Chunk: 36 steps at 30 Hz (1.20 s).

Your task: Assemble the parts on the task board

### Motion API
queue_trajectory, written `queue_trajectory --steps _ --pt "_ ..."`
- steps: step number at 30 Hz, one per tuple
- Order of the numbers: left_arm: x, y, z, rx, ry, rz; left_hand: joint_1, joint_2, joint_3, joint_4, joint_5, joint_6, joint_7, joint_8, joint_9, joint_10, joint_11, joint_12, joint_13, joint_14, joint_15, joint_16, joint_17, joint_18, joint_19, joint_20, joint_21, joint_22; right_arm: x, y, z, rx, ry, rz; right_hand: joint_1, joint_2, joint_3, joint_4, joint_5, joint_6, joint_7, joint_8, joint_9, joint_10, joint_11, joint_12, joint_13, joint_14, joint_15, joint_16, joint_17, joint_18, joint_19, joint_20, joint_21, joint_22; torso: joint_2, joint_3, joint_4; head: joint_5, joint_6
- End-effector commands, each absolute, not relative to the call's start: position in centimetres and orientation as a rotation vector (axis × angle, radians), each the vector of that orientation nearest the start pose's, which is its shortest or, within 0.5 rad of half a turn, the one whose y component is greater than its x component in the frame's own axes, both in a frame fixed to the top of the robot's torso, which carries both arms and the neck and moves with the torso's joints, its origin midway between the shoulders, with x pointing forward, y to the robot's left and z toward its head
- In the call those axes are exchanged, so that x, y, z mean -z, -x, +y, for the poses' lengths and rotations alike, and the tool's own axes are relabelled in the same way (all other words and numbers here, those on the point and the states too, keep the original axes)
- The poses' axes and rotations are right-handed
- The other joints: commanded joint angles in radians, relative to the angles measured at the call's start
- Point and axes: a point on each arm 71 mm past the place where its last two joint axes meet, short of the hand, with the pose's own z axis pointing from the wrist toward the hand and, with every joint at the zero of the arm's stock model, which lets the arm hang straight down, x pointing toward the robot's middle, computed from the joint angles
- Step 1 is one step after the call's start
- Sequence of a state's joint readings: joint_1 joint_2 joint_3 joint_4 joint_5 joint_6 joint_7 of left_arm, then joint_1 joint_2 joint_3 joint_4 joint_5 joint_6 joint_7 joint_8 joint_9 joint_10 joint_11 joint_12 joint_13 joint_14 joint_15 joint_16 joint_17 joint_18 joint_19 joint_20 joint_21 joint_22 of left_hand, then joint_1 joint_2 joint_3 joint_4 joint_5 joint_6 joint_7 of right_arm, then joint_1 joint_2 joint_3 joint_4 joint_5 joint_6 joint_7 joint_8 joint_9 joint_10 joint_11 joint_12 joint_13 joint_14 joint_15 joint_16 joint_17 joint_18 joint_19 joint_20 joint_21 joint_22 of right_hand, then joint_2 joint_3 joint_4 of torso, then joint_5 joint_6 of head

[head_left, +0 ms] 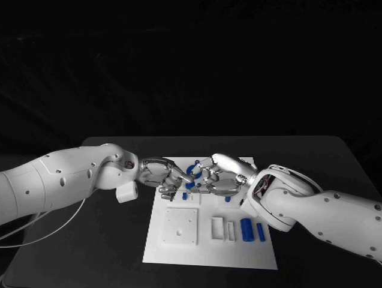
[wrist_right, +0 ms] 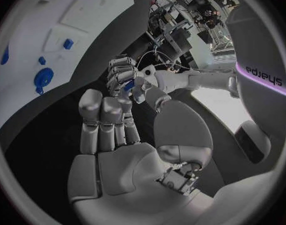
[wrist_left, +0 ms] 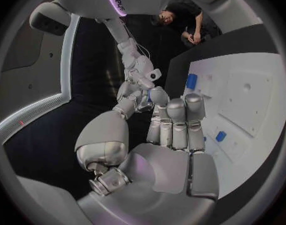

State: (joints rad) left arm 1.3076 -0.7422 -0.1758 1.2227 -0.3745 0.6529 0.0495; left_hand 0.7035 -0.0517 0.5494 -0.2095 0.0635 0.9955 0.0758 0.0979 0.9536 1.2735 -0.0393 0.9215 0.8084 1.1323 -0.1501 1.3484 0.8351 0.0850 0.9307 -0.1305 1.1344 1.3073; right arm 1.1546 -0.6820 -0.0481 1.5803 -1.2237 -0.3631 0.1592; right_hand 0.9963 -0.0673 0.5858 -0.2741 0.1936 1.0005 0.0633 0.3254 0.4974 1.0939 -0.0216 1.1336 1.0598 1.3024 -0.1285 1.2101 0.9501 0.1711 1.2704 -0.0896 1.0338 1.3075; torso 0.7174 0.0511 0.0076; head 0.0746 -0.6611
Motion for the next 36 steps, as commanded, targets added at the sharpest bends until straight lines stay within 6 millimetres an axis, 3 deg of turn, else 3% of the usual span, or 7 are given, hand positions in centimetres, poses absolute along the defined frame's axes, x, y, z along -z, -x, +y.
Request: queue_trajectory --steps 1,9,20,24,36 --pt "21.28 -49.86 20.93 1.582 0.481 2.458 -0.004 -0.009 -0.008 -0.001 -0.005 -0.013 0.003 -0.004 -0.005 -0.007 0.004 -0.004 0.001 -0.002 0.007 -0.004 -0.001 0.005 -0.006 -0.109 -0.006 0.003 18.95 -44.49 -9.40 -1.188 0.191 1.610 -0.007 0.001 0.005 0.000 -0.003 0.032 0.024 0.005 0.002 0.002 -0.003 0.005 0.001 0.000 -0.004 -0.001 0.001 0.091 0.002 -0.002 0.006 0.017 0.000 0.0004 -0.0010 0.000 0.000" --pt "21.26 -49.89 21.09 1.581 0.500 2.449 -0.007 -0.021 -0.021 0.005 -0.009 -0.022 0.006 -0.011 -0.018 -0.011 0.006 -0.005 0.001 -0.004 0.009 -0.006 -0.002 0.009 -0.007 -0.106 -0.011 0.001 18.97 -44.82 -9.76 -1.142 0.175 1.597 -0.013 0.000 0.008 0.003 -0.001 0.034 0.023 0.004 0.003 0.004 -0.004 0.005 0.001 0.000 -0.005 -0.001 0.002 0.091 0.002 -0.002 0.007 0.017 0.000 0.0002 0.0000 -0.002 -0.001" --pt "21.32 -50.12 21.35 1.524 0.546 2.402 0.036 0.023 -0.014 -0.006 -0.008 -0.051 0.016 -0.029 -0.052 -0.017 0.015 -0.002 0.004 -0.004 0.017 -0.006 -0.002 0.015 -0.006 -0.100 -0.012 0.001 18.88 -45.14 -10.23 -1.084 0.127 1.576 -0.027 -0.017 0.024 0.014 0.014 0.037 0.022 0.002 0.004 0.007 -0.005 0.003 0.001 0.002 -0.006 -0.001 0.004 0.091 0.007 -0.005 0.007 0.015 0.000 0.0005 0.0001 -0.005 0.001" --pt "21.31 -50.22 21.32 1.509 0.560 2.382 0.056 0.028 -0.014 -0.013 -0.010 -0.057 0.018 -0.030 -0.066 -0.019 0.018 0.000 0.005 -0.005 0.020 -0.006 -0.002 0.016 -0.006 -0.096 -0.012 0.001 18.96 -45.23 -10.31 -1.069 0.115 1.587 -0.032 -0.021 0.028 0.019 0.016 0.038 0.022 0.002 0.005 0.008 -0.005 0.002 0.001 0.002 -0.006 -0.002 0.004 0.091 0.009 -0.006 0.007 0.014 0.000 0.0003 0.0003 -0.005 0.001" --pt "21.15 -50.32 20.98 1.497 0.581 2.324 0.077 0.011 -0.027 -0.012 -0.013 -0.054 0.020 -0.026 -0.088 -0.019 0.019 0.002 0.006 -0.003 0.022 -0.006 -0.001 0.017 -0.004 -0.091 -0.013 0.001 19.11 -45.26 -10.25 -1.057 0.110 1.609 -0.039 -0.030 0.033 0.025 0.024 0.038 0.022 0.000 0.005 0.010 -0.005 0.001 0.002 0.003 -0.006 -0.003 0.004 0.091 0.012 -0.008 0.006 0.013 0.000 0.0006 -0.0001 -0.006 0.003"
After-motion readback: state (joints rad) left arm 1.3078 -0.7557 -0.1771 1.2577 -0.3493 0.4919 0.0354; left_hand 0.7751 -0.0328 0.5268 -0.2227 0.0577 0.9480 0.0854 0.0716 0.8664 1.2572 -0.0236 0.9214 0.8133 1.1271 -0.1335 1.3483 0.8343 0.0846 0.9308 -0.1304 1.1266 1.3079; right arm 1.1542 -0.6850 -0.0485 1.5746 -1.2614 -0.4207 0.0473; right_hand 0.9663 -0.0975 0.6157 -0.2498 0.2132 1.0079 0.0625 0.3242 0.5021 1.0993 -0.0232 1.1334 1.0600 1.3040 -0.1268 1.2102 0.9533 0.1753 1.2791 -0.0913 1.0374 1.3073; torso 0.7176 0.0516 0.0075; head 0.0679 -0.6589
